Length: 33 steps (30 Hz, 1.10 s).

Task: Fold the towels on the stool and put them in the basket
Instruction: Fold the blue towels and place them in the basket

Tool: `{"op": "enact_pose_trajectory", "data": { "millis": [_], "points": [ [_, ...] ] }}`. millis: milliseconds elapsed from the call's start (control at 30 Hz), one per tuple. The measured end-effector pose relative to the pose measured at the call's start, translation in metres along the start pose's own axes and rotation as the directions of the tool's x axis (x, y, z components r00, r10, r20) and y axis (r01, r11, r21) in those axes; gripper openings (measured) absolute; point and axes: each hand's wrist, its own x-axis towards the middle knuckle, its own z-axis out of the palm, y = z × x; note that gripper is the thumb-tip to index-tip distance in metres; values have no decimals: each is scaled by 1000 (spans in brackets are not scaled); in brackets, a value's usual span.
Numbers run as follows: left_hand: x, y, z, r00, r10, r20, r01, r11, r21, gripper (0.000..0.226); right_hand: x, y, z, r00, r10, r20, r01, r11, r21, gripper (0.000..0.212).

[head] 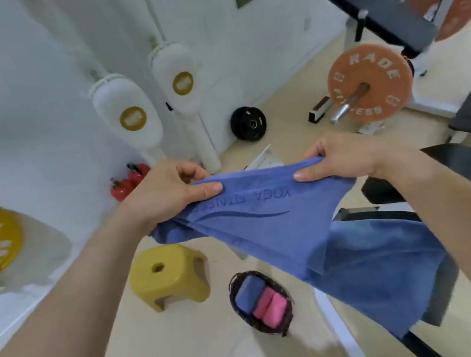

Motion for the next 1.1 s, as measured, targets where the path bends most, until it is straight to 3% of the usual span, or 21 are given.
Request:
{"op": "enact_pose_trajectory", "data": {
  "millis": [100,233,267,367,400,467,567,700,767,900,1000,1100],
  "points": [
    [-80,-47,-73,993,3,-115,12,992,124,26,4,-90,41,994,-109,13,110,991,-81,26],
    [-192,-112,-149,983,-86,-161,97,993,61,36,11,-193,105,965,-248,-84,243,968,-66,37],
    [-215,-127,-164,982,-104,-156,117,990,79,30,11,-216,126,956,-275,-104,274,961,-20,37],
    [-270,-161,-201,976,-124,-181,170,948,268,8,7,-282,195,948,-307,-79,312,862,400,23],
    [-282,-170,-208,973,-116,-198,166,952,258,3,7,-300,216,944,-327,-32,300,818,491,25],
    [-296,-177,-210,977,-74,-200,75,997,-6,17,12,-330,255,922,-386,31,315,795,518,30],
    [-290,-174,-193,980,-29,-197,-64,890,-451,34,26,-369,294,888,-459,11,402,789,465,30],
    [-260,-180,-193,938,-69,-339,-108,873,-475,21,63,-377,311,902,-427,-70,356,641,680,50],
    [-244,-187,-210,905,-119,-408,-129,837,-531,25,89,-364,313,861,-503,71,286,596,750,53],
    [-208,-197,-250,904,-137,-406,-176,745,-644,20,140,-335,324,779,-540,317,166,666,727,60],
    [-177,-209,-281,910,-145,-388,-186,694,-696,22,178,-329,327,811,-495,313,131,675,726,62],
    [-152,-230,-309,904,-168,-394,-182,682,-709,20,209,-331,316,882,-419,216,146,678,720,59]
  ]
}}
